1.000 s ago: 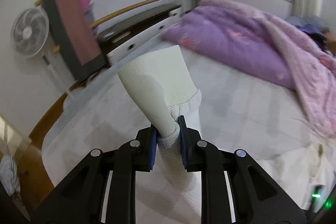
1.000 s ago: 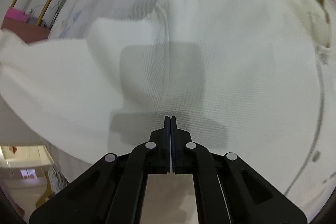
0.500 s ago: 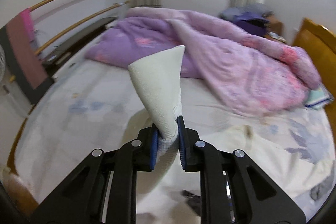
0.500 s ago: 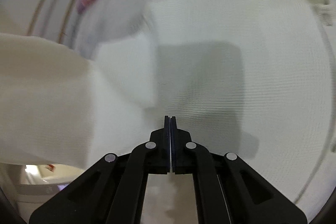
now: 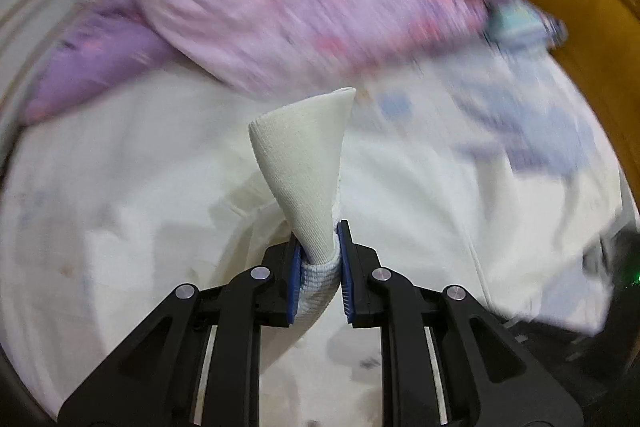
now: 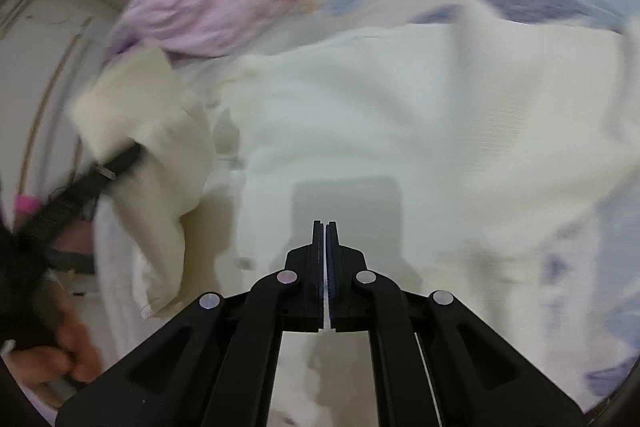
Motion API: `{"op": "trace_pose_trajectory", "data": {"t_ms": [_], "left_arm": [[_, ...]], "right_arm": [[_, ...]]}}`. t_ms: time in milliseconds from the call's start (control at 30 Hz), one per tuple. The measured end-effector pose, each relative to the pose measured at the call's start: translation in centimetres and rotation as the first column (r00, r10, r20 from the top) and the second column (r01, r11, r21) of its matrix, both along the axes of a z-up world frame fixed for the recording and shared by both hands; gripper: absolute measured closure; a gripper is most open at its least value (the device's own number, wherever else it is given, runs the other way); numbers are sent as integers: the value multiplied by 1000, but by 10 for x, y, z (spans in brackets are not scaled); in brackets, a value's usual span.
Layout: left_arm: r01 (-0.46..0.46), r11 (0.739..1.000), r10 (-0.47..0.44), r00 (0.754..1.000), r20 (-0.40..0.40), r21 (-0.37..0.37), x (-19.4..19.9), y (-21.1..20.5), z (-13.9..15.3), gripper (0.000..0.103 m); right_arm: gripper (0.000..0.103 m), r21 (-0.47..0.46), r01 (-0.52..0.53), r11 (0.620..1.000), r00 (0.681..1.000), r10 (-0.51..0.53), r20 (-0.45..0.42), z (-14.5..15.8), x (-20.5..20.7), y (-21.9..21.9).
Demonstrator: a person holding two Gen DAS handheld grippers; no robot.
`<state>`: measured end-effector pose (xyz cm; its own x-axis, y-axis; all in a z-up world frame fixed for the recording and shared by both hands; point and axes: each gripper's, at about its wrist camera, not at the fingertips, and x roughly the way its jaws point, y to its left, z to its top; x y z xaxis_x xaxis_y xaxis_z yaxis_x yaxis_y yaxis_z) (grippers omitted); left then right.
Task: Fold large clothes
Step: 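Fold the held sleeve across the jacket body and lower it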
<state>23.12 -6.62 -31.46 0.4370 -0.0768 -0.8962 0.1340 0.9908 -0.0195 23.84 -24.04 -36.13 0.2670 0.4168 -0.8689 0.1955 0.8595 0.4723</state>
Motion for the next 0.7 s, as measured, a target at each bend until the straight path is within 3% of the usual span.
{"op": "trace_pose_trajectory", "data": {"t_ms": [100,233,267,333,367,400,500,633,700], "left_arm": [[45,999,-47,993,-109,-24,-4,-29,-50,87],[71,982,-131,927,-352,-177,-11,-42,-106,79],[59,980,-127,923,-364,-192,-16,-34,-106,78],[30,973,-109,933,-342,-227,-27,-6,-91,57],[16,972,-95,939,-330,-235,-32,7,-84,40],[-8,970,-70,950,-305,-245,-37,27,-71,36],[-70,964,-1,964,-266,-255,-53,87,-46,36],[-164,979,131,963,-235,-125,-64,158,-36,36],[-237,969,211,944,-252,-75,-61,198,-44,37]], "right_arm": [[101,-60,50,997,997,-53,-47,-13,-16,-36],[93,-125,133,983,982,-148,-120,-24,-28,-66],[87,-130,130,983,980,-147,-133,-26,-28,-68],[57,-138,108,985,978,-130,-165,-31,-21,-64],[28,-134,102,986,979,-123,-162,-31,-17,-60],[22,-127,95,987,984,-112,-138,-28,-13,-55],[22,-111,16,994,993,-28,-111,-24,5,-30],[20,-100,-62,993,989,47,-142,-46,31,4],[20,-133,-106,985,978,79,-194,-64,37,16]]}}
